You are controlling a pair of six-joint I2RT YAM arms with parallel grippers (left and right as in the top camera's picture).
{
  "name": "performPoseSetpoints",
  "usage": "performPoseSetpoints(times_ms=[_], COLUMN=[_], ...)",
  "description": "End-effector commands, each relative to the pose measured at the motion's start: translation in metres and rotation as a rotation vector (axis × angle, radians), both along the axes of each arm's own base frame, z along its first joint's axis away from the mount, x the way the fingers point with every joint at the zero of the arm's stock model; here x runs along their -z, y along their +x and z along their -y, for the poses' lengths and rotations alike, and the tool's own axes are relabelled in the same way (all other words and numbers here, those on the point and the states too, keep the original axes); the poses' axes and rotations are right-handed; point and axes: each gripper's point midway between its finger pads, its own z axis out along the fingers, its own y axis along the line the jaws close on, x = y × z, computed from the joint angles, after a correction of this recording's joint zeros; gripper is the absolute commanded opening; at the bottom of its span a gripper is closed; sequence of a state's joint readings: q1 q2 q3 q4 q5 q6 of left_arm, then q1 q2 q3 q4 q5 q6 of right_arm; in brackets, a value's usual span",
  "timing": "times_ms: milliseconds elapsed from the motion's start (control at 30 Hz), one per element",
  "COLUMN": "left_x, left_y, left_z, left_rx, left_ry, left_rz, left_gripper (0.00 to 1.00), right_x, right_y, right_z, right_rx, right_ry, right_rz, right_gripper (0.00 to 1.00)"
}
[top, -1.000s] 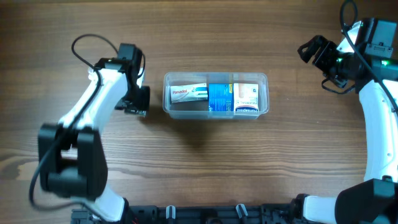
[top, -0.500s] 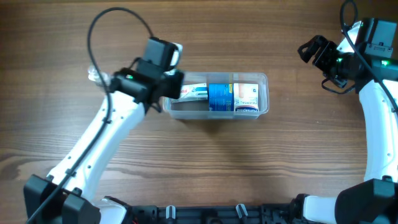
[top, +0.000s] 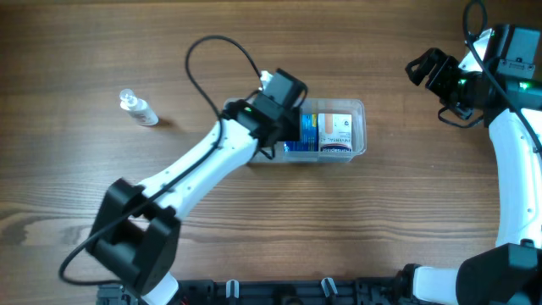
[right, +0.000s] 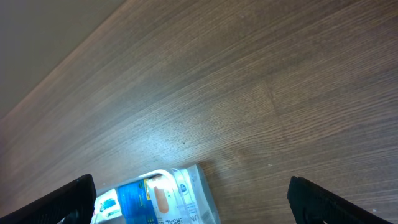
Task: Pack container
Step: 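Carry the Zam-Buk tin over the container with left gripper, then lower the tin upright between Vicks and Hansaplast boxes, release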
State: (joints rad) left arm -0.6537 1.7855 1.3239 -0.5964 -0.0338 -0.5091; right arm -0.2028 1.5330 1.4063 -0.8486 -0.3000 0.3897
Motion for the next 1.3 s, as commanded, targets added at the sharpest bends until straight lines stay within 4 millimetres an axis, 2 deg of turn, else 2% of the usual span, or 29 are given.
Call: performPoseSetpoints(times_ms=[0,167,400,567,633,900,1100,1267], left_x=[0.007,0.016,0.024,0.027,0.027,0.027,0.028,0.016], left_y=[-0.005,-0.007,0.002,0.002,0.002,0.003,0.002,0.004], left_z=[0.024,0.034,0.042,0.041,0.041,0.039,0.038,0.040], left_rx=[-0.038,-0.041,-0.037,-0.018,-0.015,-0.018,-0.019,-0.019], left_ry=[-0.062,-0.069,-0.087,-0.072,-0.071,-0.069,-0.065,-0.082], left_rz=[-0.030,-0.041,-0.018,-0.018,-0.014,-0.018,-0.024,-0.005], left_gripper=[0.33,0.34,0.41,0.52,0.59,0.71,0.74,0.68], right_x=[-0.011,-0.011,-0.011,-0.011,-0.011,-0.011,-0.011,-0.011], right_y=[-0.001,-0.001,-0.001,-0.001,-0.001,-0.001,-0.001,-0.001], right_z=[-0.003,-0.003,-0.003,-0.003,-0.003,-0.003,-0.003,-0.003], right_rx=[-0.004,-0.004,-0.004,-0.004,-0.004,-0.005,-0.004,-0.004], right_ry=[0.010,0.010,0.010,0.010,0.010,0.010,0.010,0.010], right_rz=[0.030,0.031,0.031,0.031,0.031,0.031,0.031,0.031], right_gripper=[1.00,1.00,1.00,1.00,1.00,1.00,1.00,1.00])
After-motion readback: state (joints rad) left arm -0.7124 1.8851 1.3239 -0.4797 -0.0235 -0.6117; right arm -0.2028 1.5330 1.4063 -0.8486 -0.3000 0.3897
